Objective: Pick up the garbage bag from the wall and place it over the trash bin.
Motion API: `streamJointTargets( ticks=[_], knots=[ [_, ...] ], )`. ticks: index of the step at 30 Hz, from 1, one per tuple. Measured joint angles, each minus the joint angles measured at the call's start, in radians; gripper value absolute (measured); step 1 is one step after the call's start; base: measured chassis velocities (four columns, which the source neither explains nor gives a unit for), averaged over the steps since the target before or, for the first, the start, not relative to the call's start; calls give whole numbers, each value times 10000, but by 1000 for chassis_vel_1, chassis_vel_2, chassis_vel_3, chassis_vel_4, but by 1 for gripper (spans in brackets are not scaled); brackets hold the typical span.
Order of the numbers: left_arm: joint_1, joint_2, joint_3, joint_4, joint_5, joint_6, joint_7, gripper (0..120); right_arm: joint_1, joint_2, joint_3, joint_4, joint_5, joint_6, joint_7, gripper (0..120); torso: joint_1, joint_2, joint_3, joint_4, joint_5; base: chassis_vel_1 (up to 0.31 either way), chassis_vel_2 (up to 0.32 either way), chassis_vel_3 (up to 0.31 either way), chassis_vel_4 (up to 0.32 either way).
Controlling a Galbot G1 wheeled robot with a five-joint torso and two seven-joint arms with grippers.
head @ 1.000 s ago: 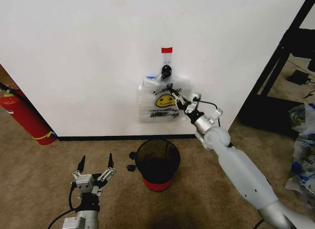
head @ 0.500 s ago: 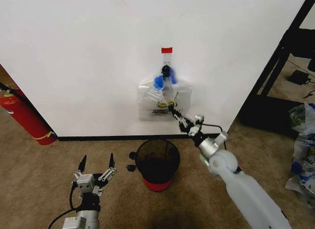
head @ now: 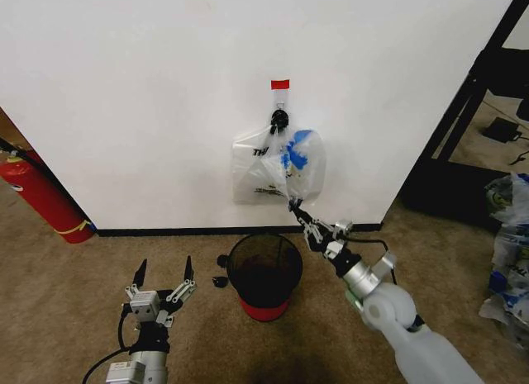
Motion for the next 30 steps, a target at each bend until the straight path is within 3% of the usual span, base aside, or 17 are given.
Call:
streamJointTargets(
  ticks=[16, 30],
  knots=[
    [-73, 27, 15, 93, -139, -56, 0, 100, -2208, 668, 421, 633, -1785, 796, 87, 0, 0, 0, 0, -3, 0, 0, 0, 0, 0],
    [-100, 44, 29, 185, -197, -97, 0, 100, -3226, 997, 416, 530, -2939, 1530, 62, 0, 0, 0, 1, -1, 0, 0, 0, 0, 0]
  ],
)
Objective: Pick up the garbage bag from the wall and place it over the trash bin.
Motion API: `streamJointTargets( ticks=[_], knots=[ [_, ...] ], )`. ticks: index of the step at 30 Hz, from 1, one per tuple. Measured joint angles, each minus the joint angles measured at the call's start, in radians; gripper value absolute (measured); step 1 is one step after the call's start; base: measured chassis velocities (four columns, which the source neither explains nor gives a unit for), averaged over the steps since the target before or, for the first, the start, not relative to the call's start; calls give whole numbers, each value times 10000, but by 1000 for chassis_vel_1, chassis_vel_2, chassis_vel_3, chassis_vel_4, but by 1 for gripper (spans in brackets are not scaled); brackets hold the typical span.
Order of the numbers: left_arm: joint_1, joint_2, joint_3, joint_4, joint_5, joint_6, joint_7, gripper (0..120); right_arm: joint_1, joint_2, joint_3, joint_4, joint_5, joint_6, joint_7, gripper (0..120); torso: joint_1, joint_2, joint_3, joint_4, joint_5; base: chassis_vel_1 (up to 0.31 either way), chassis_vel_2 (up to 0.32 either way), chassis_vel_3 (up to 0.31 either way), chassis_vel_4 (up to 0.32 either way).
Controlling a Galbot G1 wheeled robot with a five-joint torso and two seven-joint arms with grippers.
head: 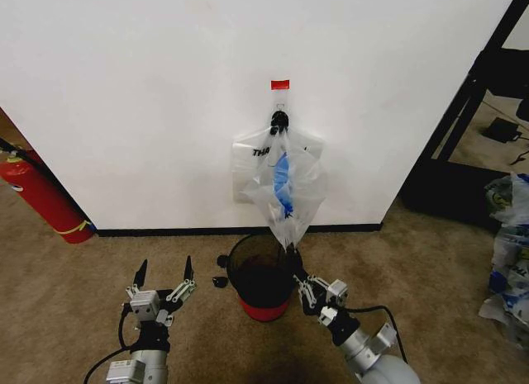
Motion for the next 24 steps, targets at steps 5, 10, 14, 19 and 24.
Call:
streamJointTargets(
  ticks=[5, 10, 14, 19, 24],
  knots=[
    [-32, -7, 22, 26, -1, 0, 0, 100, -202, -2, 6, -10, -297, 162, 20, 0, 0, 0, 0, 0, 0, 0, 0, 0, 0],
    [-38, 3, 24, 40, -3, 0, 0, 100, -275, 12, 5, -10, -551, 286, 97, 0, 0, -1, 0, 0, 0, 0, 0, 0, 0],
    [-63, 32, 23, 41, -7, 9, -14, 100, -56, 53, -50, 7, -428, 247, 315, 0, 0, -2, 0, -1, 1, 0, 0, 0, 0],
    [-106, 151, 65, -178, -78, 185, -54, 100, 511, 42, -151, 178, 137, -40, 836, 0, 0, -2, 1, 2, 2, 0, 0, 0, 0],
    [-553, 749, 286, -739, -266, 1041, -182, 100, 1422, -172, -325, 603, 813, -725, 1407, 0, 1, -2, 1, 1, -2, 0, 0, 0, 0]
  ],
)
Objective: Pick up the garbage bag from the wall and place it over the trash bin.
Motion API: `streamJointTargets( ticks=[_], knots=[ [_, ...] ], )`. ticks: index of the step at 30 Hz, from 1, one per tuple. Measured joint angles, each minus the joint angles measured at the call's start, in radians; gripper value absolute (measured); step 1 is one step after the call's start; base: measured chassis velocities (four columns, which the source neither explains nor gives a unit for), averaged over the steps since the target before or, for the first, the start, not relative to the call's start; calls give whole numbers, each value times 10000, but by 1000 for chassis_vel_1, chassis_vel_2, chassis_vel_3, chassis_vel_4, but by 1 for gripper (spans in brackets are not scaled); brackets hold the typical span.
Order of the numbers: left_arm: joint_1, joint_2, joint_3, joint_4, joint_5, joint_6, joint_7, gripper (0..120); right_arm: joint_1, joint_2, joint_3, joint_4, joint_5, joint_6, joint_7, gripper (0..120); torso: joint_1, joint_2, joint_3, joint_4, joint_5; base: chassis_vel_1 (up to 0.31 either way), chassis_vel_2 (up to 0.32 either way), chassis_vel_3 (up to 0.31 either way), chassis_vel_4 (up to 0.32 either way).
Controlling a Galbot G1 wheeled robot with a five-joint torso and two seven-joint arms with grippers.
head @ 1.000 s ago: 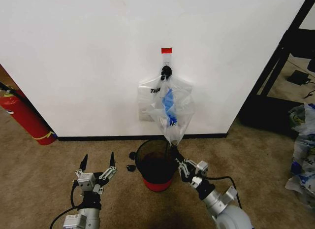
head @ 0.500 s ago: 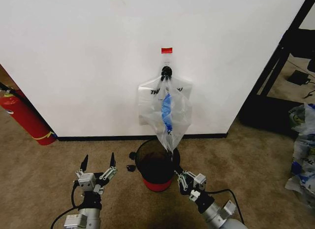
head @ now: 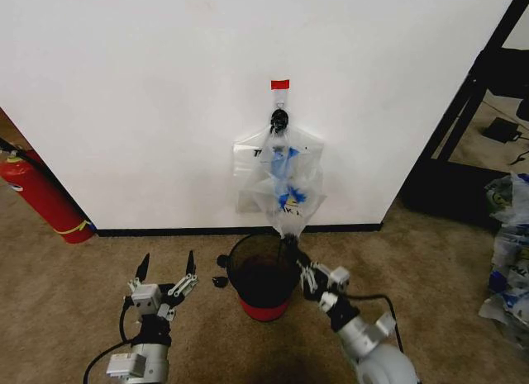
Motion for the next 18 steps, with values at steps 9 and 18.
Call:
streamJointTargets(
  ticks=[9, 18],
  knots=[
    [-2219, 2719, 589, -1112, -2172, 2156, -452, 100, 1021, -359, -154, -348, 81, -271, 429, 0, 1, 0, 1, -4, 3, 0, 0, 0, 0],
    [-7655, 6919, 3483, -1457, -5247, 6169, -1307, 100, 1150, -350, -263, -645, -332, -275, 469, 0, 1, 0, 1, 0, 6, 0, 0, 0, 0]
  ],
)
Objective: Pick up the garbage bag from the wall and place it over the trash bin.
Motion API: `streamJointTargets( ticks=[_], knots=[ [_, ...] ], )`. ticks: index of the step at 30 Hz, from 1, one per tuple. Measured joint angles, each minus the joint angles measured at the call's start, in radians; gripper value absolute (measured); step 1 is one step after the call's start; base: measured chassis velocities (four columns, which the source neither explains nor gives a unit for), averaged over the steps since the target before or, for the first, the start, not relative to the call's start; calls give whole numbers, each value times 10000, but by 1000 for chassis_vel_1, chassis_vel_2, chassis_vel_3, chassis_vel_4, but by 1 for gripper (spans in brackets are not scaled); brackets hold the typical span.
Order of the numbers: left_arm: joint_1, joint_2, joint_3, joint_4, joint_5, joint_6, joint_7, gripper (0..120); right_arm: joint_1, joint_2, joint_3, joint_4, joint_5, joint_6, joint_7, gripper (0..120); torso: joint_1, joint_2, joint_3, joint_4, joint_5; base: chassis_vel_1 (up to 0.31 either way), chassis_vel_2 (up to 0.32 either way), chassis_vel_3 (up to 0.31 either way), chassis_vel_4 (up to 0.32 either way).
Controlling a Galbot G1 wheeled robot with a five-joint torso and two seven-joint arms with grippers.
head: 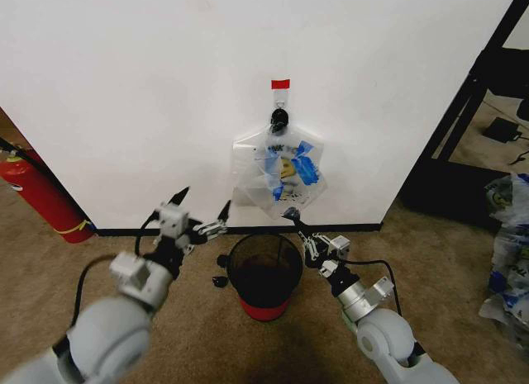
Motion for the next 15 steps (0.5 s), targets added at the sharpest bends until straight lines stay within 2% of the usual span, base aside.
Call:
streamJointTargets(
  ticks=[1, 2, 4, 5, 6, 7, 8, 9, 10, 12, 15],
  knots=[
    [0, 0, 0, 0, 0, 0, 0, 100, 0, 0, 0, 0, 0, 0, 0, 0, 0, 0, 0, 0, 0, 0, 0, 0, 0],
    [-826, 149, 567, 94, -368, 445, -95, 100, 2, 14, -2, -23, -13, 7, 1, 0, 0, 0, 0, 0, -1, 0, 0, 0, 0],
    [-3344, 277, 2346, 415, -1121, 1502, -357, 100, -19, 43, 17, -39, -31, 16, 5, 0, 0, 0, 0, -3, -6, 0, 0, 0, 0],
    [-4065, 245, 2958, 509, -1272, 1814, -424, 100, -31, 50, 40, -37, -32, 21, 9, 0, 0, 0, -1, -3, 2, 0, 0, 0, 0],
    [-5445, 47, 4184, 695, -1566, 2346, -574, 100, -68, 56, 105, -26, -34, 22, 28, 0, 0, 0, 0, 2, 1, 0, 0, 0, 0],
    [-6676, -297, 5135, 879, -1824, 2815, -733, 100, -122, 58, 186, 7, -35, 22, 44, 0, 1, -1, 1, -4, -14, 0, 0, 0, 0],
    [-7427, -587, 5674, 1018, -2027, 3096, -873, 100, -177, 59, 273, 43, -38, 25, 64, 0, 0, 0, -1, -2, -7, 0, 0, 0, 0],
    [-7427, -587, 5674, 1018, -2027, 3096, -873, 100, -177, 59, 273, 43, -38, 25, 64, 0, 0, 0, -1, -2, -7, 0, 0, 0, 0],
    [-8228, -991, 6235, 1170, -2398, 3413, -1117, 100, -245, 63, 349, 91, -52, 31, 94, 0, 0, 0, -1, -4, 5, 0, 0, 0, 0],
    [-9437, -1729, 6997, 1425, -3360, 3724, -1691, 100, -337, 66, 432, 140, -97, 36, 125, 0, 0, 0, 0, -10, -4, 0, 0, 0, 0],
    [-10902, -2364, 8090, 1737, -4507, 3783, -2271, 100, -396, 78, 486, 163, -158, 68, 139, 0, 0, 0, 0, -2, 4, 0, 0, 0, 0]
  ],
)
